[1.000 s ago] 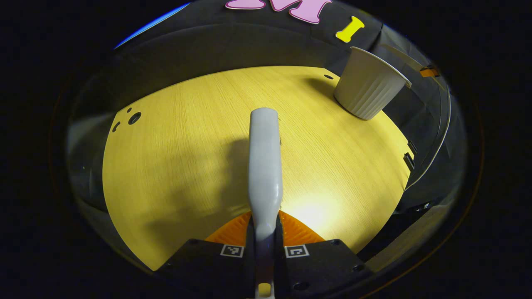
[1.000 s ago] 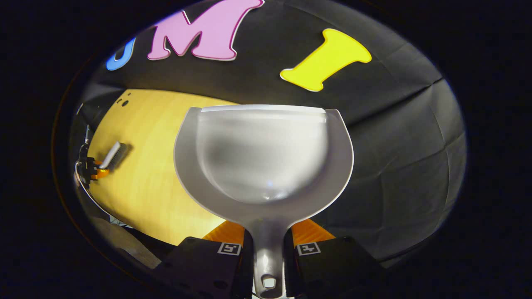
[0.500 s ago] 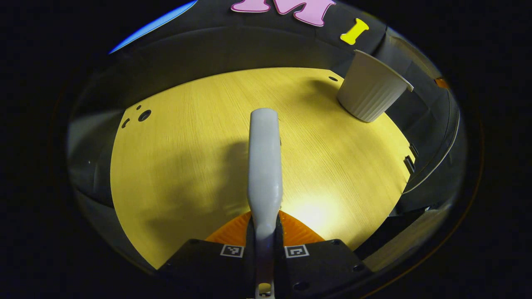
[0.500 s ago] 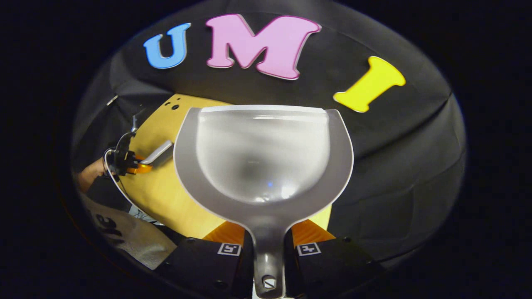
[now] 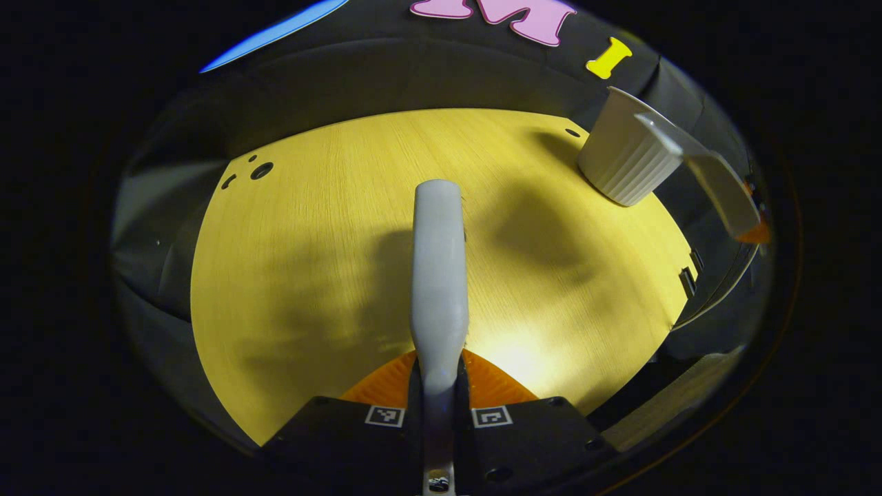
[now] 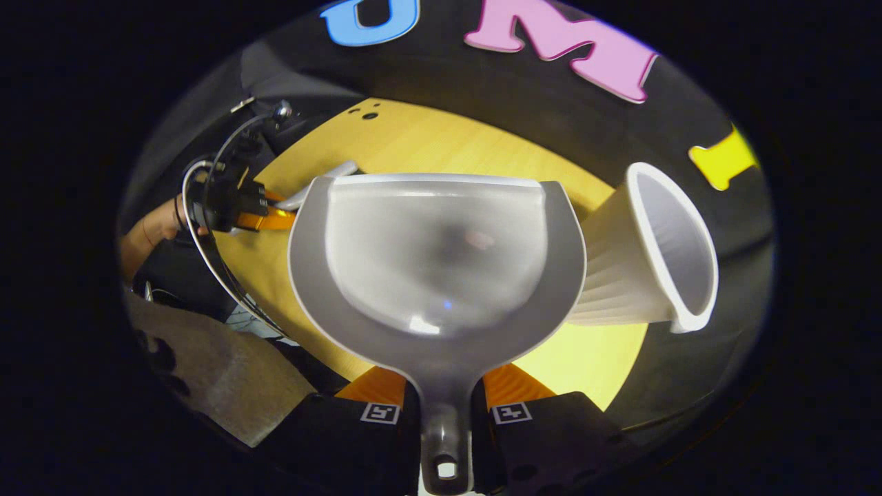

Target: Pick up the small broom and dustpan from the desktop, sweep the trash into the dustpan with the broom, and then empty the trash into the garbage bin.

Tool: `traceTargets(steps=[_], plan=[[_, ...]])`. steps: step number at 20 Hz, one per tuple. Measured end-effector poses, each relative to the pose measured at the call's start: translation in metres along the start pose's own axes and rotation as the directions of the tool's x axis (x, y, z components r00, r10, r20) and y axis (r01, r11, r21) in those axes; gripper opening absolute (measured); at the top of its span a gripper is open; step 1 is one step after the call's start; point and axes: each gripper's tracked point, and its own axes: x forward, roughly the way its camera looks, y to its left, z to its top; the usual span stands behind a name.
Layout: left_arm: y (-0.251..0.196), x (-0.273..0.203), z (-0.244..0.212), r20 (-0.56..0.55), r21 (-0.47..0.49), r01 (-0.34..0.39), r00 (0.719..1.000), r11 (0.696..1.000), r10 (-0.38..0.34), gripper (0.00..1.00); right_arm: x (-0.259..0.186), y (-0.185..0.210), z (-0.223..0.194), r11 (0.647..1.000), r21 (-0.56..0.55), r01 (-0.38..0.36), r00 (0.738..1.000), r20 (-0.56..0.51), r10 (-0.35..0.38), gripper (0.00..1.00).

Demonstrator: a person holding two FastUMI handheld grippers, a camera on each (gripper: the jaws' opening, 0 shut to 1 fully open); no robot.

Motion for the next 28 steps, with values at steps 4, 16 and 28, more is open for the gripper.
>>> traceTargets(steps=[4, 16, 28], plan=[[-0.004, 0.011, 0.0, -0.007, -0.012, -0.026, 1.0, 1.0, 0.026, 0.21, 0.056, 0.006, -0.013, 0.999, 0.03, 0.013, 0.999, -0.051, -0.011, 0.29], [-0.017, 0.043, -0.006, -0.065, 0.014, -0.053, 0.996, 0.999, 0.053, 0.23, 0.137, 0.001, -0.031, 0.999, 0.046, 0.008, 0.994, -0.108, -0.003, 0.29], [-0.023, 0.032, 0.001, -0.062, 0.071, -0.065, 0.996, 0.995, 0.069, 0.48, 0.127, 0.006, -0.03, 0.994, 0.105, -0.037, 0.997, -0.065, 0.044, 0.5]])
